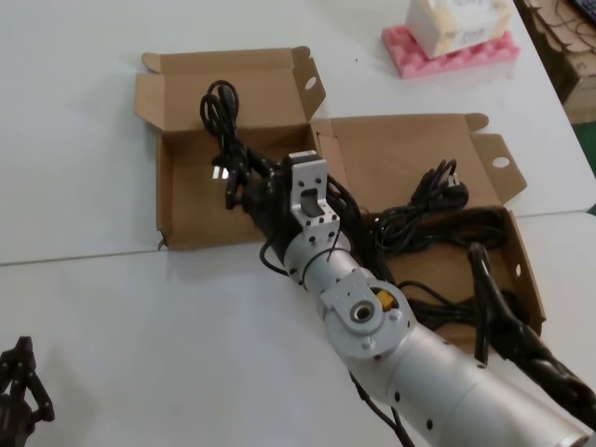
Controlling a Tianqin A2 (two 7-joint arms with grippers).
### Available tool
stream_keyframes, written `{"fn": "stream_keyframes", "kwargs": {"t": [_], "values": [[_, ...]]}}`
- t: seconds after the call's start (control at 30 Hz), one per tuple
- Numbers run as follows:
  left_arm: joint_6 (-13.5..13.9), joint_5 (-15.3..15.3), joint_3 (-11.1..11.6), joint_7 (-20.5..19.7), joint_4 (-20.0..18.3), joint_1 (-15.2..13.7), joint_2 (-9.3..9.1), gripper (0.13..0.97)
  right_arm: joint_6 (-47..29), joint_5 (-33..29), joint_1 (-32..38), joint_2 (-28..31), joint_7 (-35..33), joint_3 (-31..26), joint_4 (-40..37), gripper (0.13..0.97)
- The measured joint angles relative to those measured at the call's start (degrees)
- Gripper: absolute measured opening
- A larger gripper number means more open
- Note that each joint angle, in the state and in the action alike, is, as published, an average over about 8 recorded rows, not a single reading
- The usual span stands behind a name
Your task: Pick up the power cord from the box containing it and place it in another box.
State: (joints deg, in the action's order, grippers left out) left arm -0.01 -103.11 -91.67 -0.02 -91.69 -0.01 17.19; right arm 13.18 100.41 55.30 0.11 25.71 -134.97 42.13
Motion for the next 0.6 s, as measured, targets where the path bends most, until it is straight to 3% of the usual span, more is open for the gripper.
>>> {"fn": "stream_keyframes", "kwargs": {"t": [0.27,0.6], "values": [[0.0,0.0,0.0,0.0,0.0,0.0,0.0,0.163,-1.63,-2.72,-6.1,0.86,0.0,5.79,7.07,0.242],[0.0,0.0,0.0,0.0,0.0,0.0,0.0,0.163,-0.26,3.61,-14.97,4.72,0.0,11.77,24.17,0.388]]}}
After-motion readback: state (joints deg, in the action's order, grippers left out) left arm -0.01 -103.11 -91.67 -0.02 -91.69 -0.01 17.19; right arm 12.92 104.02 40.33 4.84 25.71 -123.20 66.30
